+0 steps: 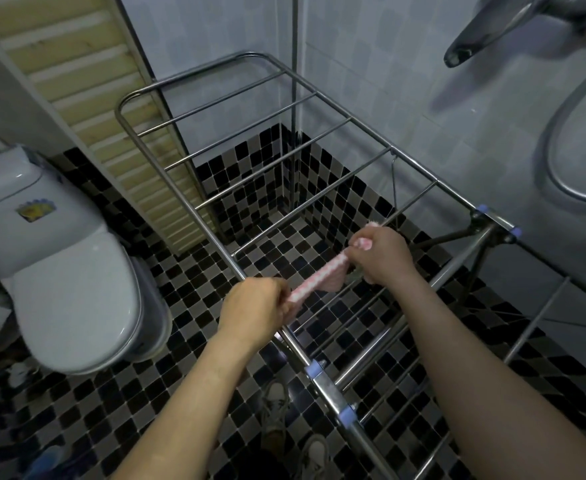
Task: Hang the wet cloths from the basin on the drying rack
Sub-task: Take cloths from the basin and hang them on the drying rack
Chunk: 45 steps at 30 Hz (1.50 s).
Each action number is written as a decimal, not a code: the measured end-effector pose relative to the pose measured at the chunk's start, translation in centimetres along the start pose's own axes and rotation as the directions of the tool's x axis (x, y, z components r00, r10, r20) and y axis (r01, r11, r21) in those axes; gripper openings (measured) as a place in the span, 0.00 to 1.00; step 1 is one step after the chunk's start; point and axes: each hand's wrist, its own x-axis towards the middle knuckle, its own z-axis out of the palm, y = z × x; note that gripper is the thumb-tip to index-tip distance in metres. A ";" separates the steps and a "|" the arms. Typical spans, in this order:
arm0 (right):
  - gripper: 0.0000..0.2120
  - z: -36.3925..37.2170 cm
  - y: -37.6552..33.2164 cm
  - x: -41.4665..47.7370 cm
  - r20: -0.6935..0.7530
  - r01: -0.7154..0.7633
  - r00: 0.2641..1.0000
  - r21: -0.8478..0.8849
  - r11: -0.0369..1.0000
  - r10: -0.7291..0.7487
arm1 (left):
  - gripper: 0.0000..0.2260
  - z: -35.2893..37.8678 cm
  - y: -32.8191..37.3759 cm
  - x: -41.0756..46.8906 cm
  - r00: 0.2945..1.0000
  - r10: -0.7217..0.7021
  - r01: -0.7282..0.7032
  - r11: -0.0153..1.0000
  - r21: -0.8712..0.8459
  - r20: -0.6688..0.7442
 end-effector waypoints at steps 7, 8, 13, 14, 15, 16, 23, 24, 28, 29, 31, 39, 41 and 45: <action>0.05 -0.7 -0.1 -0.7 0.073 -0.201 0.980 0.314 0.928 0.188 | 0.11 1.0 -0.1 -0.1 1.000 0.002 -0.001 1.000 0.028 -0.022; 0.05 -1.4 -0.1 -1.2 0.109 -0.268 0.963 0.414 0.870 0.245 | 0.12 1.0 -0.1 -0.3 0.999 0.007 -0.006 1.000 0.028 -0.035; 0.04 -6.2 -0.5 -4.8 0.357 -0.417 0.890 0.889 0.190 0.283 | 0.11 1.0 0.3 -0.5 0.993 -0.017 0.013 0.999 -0.039 -0.113; 0.04 -6.6 -0.5 -5.7 0.399 -0.412 0.890 0.911 0.014 0.221 | 0.10 0.6 0.8 -0.6 0.987 -0.054 0.033 0.989 -0.145 -0.150; 0.05 -7.1 -0.4 -6.7 0.407 -0.393 0.897 0.913 -0.111 0.173 | 0.09 0.2 1.7 -0.6 0.980 -0.111 0.056 0.949 -0.311 -0.163; 0.05 -7.4 -0.3 -7.7 0.394 -0.365 0.907 0.912 -0.189 0.149 | 0.08 -0.3 2.7 -0.8 0.973 -0.188 0.090 0.845 -0.528 -0.135; 0.11 -8.0 -0.5 -12.5 0.356 -0.343 0.934 0.900 -0.269 -0.001 | 0.22 -1.2 8.7 -2.9 0.956 0.039 0.292 -0.070 -0.954 0.290; 0.11 -8.0 -0.6 -12.9 0.358 -0.355 0.933 0.895 -0.270 -0.038 | 0.24 -1.2 9.4 -3.2 0.945 0.096 0.321 -0.076 -0.944 0.313; 0.16 -7.7 -0.5 -14.7 0.391 -0.420 0.906 0.878 -0.229 -0.159 | 0.21 -1.2 11.7 -4.3 0.912 0.205 0.384 -0.124 -0.915 0.355; 0.19 -7.8 -0.3 -15.1 0.390 -0.416 0.906 0.892 -0.177 -0.162 | 0.16 -1.1 12.0 -4.4 0.925 0.155 0.364 -0.107 -0.925 0.346; 0.26 -8.0 0.1 -15.9 0.369 -0.371 0.923 0.928 0.001 -0.108 | 0.11 -0.6 12.3 -4.5 0.946 -0.016 0.323 -0.040 -0.946 0.323; 0.12 -8.0 1.6 -16.8 0.237 -0.255 0.959 0.961 0.110 0.155 | 0.13 -0.4 12.8 -5.7 0.912 0.000 0.401 -0.204 -0.893 0.409; 0.10 -7.9 1.8 -17.2 0.252 -0.274 0.952 0.955 0.118 0.172 | 0.14 -0.4 13.0 -5.9 0.895 0.047 0.442 -0.215 -0.871 0.443; 0.10 -8.2 2.1 -18.0 0.318 -0.348 0.924 0.930 0.119 0.212 | 0.11 -0.6 12.2 -6.1 0.884 0.135 0.468 -0.217 -0.857 0.448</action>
